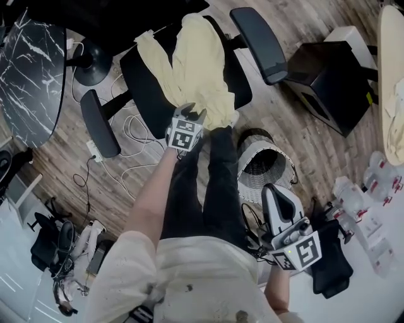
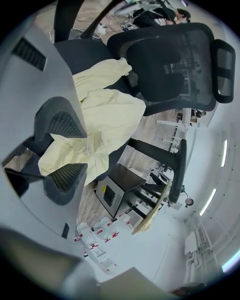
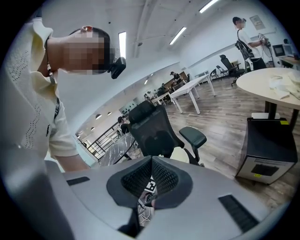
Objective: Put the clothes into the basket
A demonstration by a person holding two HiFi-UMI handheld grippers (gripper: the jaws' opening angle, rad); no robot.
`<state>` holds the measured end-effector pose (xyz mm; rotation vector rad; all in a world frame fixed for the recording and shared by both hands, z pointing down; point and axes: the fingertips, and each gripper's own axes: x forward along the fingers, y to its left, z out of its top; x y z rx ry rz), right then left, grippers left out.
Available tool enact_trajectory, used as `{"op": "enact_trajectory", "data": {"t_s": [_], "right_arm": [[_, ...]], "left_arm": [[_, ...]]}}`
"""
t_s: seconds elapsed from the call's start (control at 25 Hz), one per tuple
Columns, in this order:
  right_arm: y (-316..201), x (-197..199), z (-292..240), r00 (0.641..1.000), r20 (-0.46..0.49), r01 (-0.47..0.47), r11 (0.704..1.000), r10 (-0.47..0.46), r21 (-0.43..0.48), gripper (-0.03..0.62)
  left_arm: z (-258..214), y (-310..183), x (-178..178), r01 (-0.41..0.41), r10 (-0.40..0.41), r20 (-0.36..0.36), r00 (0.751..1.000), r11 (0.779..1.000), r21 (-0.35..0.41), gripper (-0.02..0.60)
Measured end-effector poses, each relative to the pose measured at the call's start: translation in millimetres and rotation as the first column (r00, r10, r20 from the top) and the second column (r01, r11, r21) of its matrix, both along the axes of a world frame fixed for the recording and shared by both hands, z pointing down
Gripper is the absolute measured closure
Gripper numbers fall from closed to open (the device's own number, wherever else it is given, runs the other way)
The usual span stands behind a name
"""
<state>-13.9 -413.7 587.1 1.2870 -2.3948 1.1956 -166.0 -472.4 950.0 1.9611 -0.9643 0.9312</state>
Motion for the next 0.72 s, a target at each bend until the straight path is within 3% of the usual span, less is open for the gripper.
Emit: {"op": "enact_trajectory", "data": {"t_s": [0.32, 0.56, 0.72], "right_arm": [[-18.8, 10.9, 26.1, 1.0, 0.028, 0.004, 0.998, -0.003, -0.058, 0.583], [-27.9, 19.6, 45.3, 0.999, 0.043, -0.014, 0.995, 0.018, -0.096, 0.584], [-32.1, 22.6, 53.6, 0.999, 0.046, -0.02, 0.994, 0.026, -0.109, 0.584]], "left_arm": [[53.8, -12.9, -3.6, -0.043, 0.049, 0.121, 0.991, 0.998, -0.054, 0.387], [83.3, -16.1, -5.6, 0.009, 0.006, 0.121, 0.993, 0.992, -0.127, 0.334], [95.3, -20.2, -6.2, 0.032, -0.014, 0.135, 0.991, 0.99, -0.137, 0.311]]}}
